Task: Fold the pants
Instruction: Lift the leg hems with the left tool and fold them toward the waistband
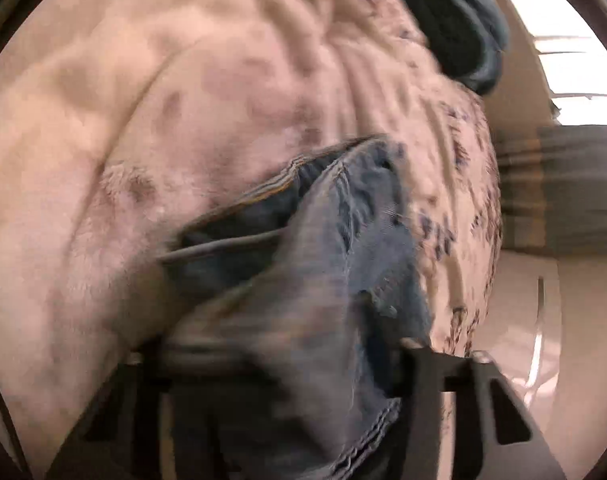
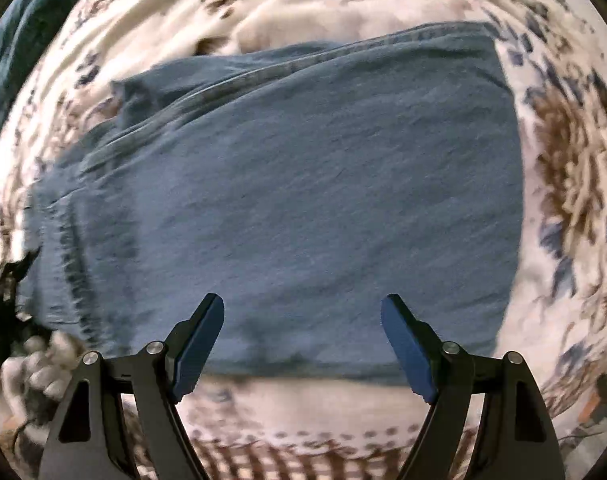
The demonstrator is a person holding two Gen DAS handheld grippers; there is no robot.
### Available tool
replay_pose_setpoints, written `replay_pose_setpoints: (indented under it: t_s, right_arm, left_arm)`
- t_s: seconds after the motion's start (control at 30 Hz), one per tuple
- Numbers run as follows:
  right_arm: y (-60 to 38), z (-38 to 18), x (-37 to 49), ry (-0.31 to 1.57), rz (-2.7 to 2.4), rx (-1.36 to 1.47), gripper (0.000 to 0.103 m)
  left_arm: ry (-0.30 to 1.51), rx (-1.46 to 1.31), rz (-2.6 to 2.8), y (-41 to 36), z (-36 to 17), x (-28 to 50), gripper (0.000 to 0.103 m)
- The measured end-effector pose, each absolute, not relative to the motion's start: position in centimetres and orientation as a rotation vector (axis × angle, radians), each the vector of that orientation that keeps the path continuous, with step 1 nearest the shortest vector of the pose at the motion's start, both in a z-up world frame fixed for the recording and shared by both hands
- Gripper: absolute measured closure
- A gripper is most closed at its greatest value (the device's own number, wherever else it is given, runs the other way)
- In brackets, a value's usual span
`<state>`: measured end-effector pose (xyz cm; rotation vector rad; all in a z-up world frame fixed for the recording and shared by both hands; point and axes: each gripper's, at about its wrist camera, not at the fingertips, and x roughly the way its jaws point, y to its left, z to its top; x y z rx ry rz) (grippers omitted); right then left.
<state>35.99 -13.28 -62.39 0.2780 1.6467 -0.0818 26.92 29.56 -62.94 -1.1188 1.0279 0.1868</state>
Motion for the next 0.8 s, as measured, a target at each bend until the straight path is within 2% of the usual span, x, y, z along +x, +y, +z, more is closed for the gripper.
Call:
replay_pose_setpoints:
  t_s: [0.13,0.43,0.6,0.8]
  right_arm:
    - [-13.2,-62.8,37.0,1.623,-0.116,0.162,0.02]
    - [-14.0,-62.9,38.4,1.594,-0.08,0.127,0.02]
    - [-17.0,-61.7,38.3,1.576,-0.066,0.21,0.02]
    - [-25.9,-59.7,35.7,1.522,-0.183,0.345,0.02]
  left_arm:
    - [1.012,-0.956,0.171,26.7,-58.8,27.6,0.077]
    - [0.955,-0.595,0.031,17.0,-49.5,28.8,0.08]
    - [0.946,-0.445,-0.083,9.7,-47.0,30.0,0.08]
    - [0.972,-0.26,-0.297,-2.3,-46.7,30.3,0.081]
